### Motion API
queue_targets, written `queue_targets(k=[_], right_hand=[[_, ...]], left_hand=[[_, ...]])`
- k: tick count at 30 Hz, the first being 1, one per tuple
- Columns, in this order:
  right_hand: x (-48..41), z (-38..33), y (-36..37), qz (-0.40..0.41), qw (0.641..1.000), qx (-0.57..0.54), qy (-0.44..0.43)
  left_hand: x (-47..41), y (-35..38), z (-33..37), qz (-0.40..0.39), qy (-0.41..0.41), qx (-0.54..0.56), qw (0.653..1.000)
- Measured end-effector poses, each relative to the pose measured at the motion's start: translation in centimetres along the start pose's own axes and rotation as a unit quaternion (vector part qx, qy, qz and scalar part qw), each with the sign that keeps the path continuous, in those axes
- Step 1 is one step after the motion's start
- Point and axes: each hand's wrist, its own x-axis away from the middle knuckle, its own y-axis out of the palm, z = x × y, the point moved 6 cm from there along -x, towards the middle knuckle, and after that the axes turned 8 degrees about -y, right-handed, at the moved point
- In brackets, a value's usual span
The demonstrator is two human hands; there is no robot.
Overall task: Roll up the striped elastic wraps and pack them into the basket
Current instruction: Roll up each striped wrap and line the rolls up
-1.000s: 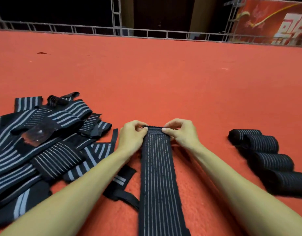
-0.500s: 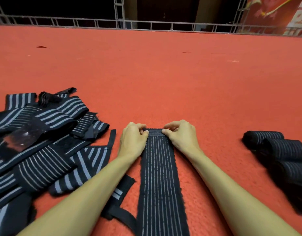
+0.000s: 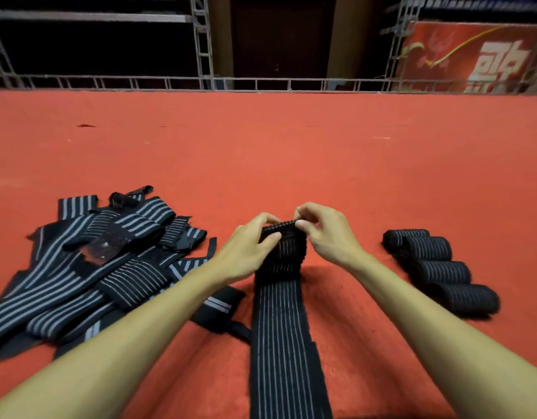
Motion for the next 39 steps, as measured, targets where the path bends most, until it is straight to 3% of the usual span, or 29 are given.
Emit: queue_targets(k=[2, 4, 8, 11, 13, 15, 22, 26, 30, 39], right_hand=[[1.1, -1.9, -1.5, -0.011, 1.0, -0.023, 0.002], [2.3, -3.5, -2.7, -0.036, 0.995, -0.086, 0.026], [4.5, -6.8, -5.3, -0.066, 0.947, -0.307, 0.072], [5.1, -9.5, -7.6, -0.072, 0.894, -0.435, 0.076], [5.0, -10.8, -9.1, -0.07, 0.887, -0.452, 0.06], [4.6, -10.8, -9.7, -0.057, 0.895, -0.437, 0.062], [4.5, -4.9, -5.1, -0.018, 0.936, -0.318, 0.148], [3.9, -1.7, -2.4, 0.004, 0.936, -0.308, 0.173], [2.5, 1.3, 0.1, 0.047, 0.934, -0.301, 0.187], [3.8, 7.2, 5.4, 0.068, 0.899, -0.385, 0.198]], left_hand=[[1.5, -1.1, 1.5, -0.018, 0.007, -0.003, 1.0], [3.3, -1.7, 2.4, -0.07, -0.04, 0.099, 0.992], [7.1, -3.1, 6.2, -0.184, -0.089, 0.34, 0.918], [8.8, -4.8, 9.4, -0.249, -0.056, 0.421, 0.87], [9.1, -5.5, 10.7, -0.259, -0.042, 0.445, 0.856], [8.5, -5.5, 10.6, -0.238, -0.05, 0.45, 0.859], [4.1, -2.0, 4.7, -0.043, -0.113, 0.332, 0.935], [2.0, -0.5, 3.0, 0.055, -0.022, 0.242, 0.968], [0.1, 1.5, 1.0, 0.085, 0.017, 0.229, 0.97], [-2.1, 6.2, -4.2, 0.105, -0.032, 0.294, 0.95]])
